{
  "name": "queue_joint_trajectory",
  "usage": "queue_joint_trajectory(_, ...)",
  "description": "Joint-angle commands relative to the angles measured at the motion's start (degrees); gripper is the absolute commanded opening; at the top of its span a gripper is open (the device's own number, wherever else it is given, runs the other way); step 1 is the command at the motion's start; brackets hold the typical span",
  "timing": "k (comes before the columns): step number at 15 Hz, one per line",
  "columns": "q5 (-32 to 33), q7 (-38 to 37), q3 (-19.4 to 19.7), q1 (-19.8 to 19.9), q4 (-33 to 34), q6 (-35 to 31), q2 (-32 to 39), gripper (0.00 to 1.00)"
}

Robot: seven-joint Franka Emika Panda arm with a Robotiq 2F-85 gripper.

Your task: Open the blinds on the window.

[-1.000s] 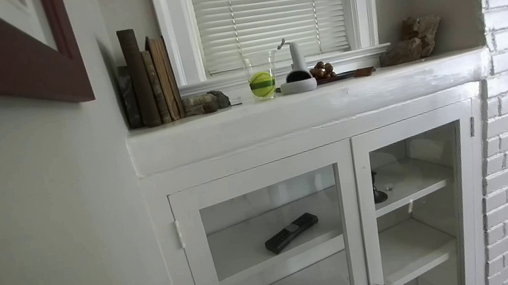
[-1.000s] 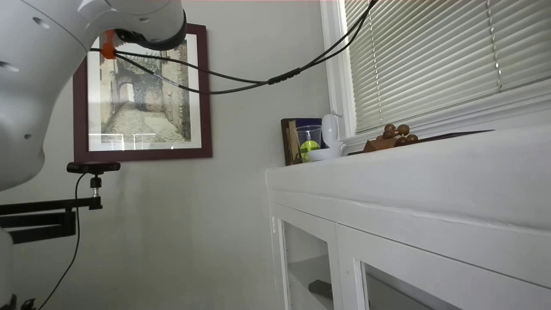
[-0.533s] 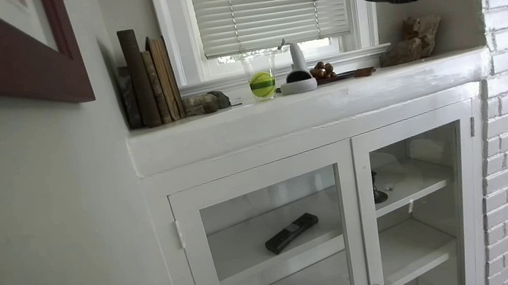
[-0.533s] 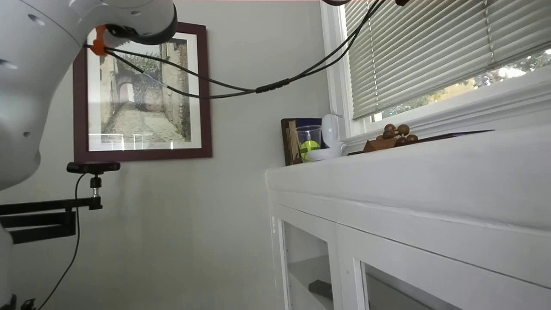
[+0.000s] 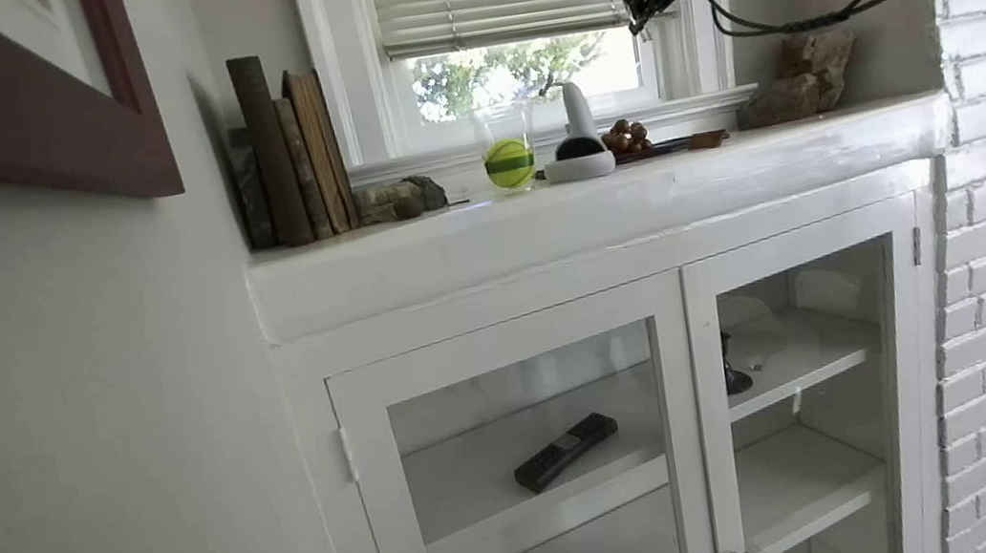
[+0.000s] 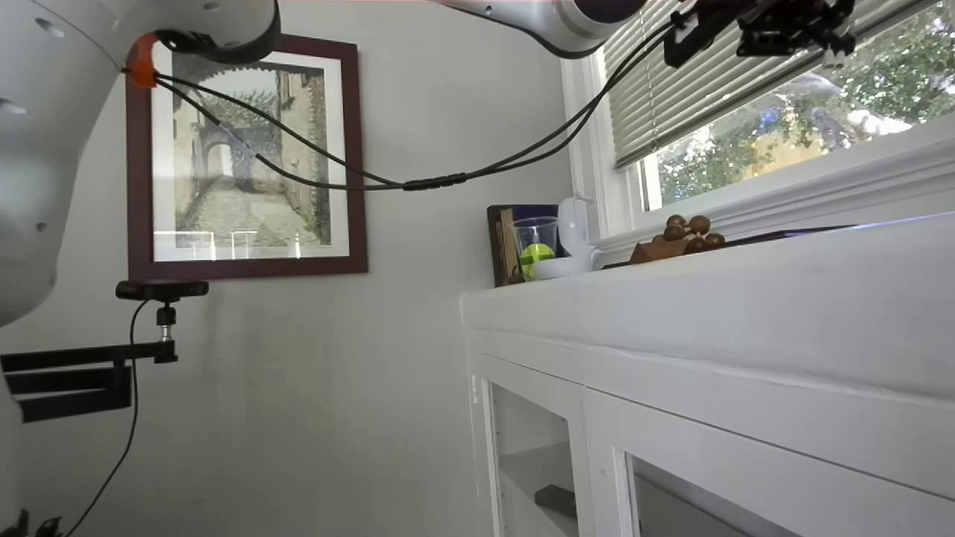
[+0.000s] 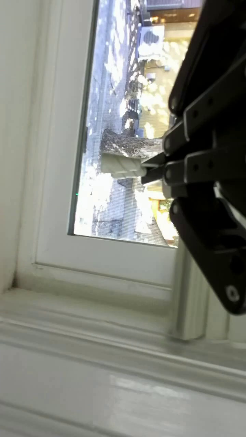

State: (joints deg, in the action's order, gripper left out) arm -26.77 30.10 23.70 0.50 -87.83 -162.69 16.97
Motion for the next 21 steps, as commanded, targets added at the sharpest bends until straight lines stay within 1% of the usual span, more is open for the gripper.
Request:
queue_joint_trajectory(1,4.62,-2.74,-1.56,-0.69,-10.49,-3.4,-4.14,0.0)
queue_joint_trajectory(2,4.33,-2.37,-3.04,0.16,-12.15,-3.94,-4.76,0.0)
queue_joint_trajectory(7,4.86,-2.53,-2.41,-0.7,-18.08,-4.99,-5.68,0.0)
queue_joint_trajectory(11,5.17,-2.87,-1.78,-0.69,-21.56,-4.01,-6.58,0.0)
queue_joint_trajectory(16,5.18,-3.33,-1.41,-0.75,-24.27,-3.18,-7.34,0.0)
queue_joint_trajectory(21,5.33,-3.49,-1.36,-0.72,-25.46,-2.8,-7.49,0.0)
